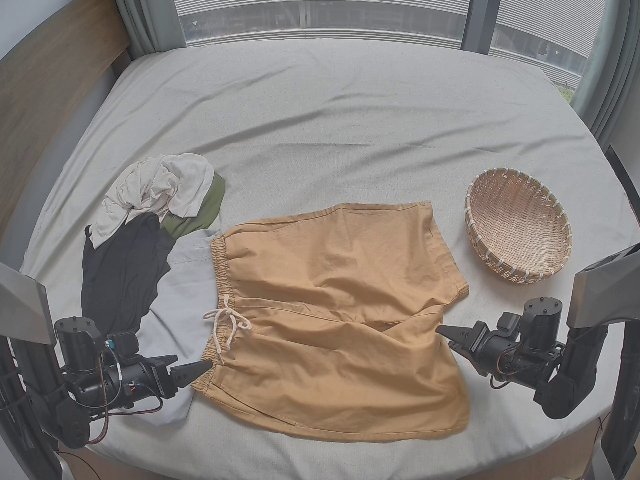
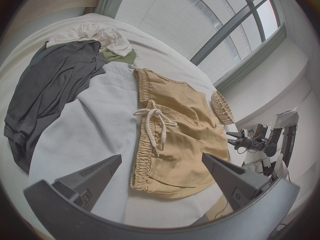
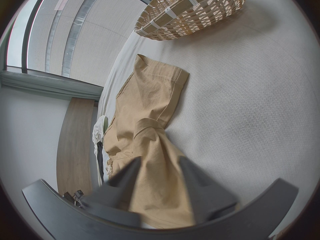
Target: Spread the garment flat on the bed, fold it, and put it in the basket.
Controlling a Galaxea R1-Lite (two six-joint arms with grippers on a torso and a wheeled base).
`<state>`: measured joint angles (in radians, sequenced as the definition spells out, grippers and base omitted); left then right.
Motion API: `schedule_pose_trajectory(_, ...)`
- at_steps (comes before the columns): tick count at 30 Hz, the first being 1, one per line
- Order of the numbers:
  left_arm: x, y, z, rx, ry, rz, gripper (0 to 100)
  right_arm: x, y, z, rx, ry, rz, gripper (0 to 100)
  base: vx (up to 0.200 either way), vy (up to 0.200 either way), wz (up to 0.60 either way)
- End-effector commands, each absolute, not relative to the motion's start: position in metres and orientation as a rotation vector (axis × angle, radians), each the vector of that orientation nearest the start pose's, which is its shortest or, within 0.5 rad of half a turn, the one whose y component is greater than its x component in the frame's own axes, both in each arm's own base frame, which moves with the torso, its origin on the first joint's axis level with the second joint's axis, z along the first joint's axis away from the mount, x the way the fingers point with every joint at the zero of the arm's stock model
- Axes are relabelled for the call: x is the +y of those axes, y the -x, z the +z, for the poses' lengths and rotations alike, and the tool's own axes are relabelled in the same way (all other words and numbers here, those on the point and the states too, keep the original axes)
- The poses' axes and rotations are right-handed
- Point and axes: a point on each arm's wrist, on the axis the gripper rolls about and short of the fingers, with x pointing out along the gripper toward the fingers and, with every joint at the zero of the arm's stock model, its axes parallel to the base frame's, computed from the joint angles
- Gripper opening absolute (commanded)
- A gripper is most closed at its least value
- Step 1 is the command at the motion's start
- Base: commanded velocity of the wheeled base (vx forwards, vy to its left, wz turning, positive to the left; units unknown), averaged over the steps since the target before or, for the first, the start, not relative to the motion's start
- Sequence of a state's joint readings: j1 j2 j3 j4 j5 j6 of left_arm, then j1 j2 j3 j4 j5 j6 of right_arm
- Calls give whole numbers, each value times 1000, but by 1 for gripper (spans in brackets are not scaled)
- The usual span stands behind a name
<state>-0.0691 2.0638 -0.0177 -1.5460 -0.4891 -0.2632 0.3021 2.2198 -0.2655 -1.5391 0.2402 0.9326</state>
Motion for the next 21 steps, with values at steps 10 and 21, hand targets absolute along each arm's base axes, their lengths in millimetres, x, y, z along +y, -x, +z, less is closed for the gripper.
schedule_pose_trajectory(10, -25, -212, 25, 582, 360, -475, 100, 75, -269, -3, 634, -803, 262, 0, 0, 0, 0)
schedule_pose_trajectory(21, -25, -212, 25, 581, 359, -477, 100, 61, -249, -13, 680, -576, 267, 100, 0, 0, 0)
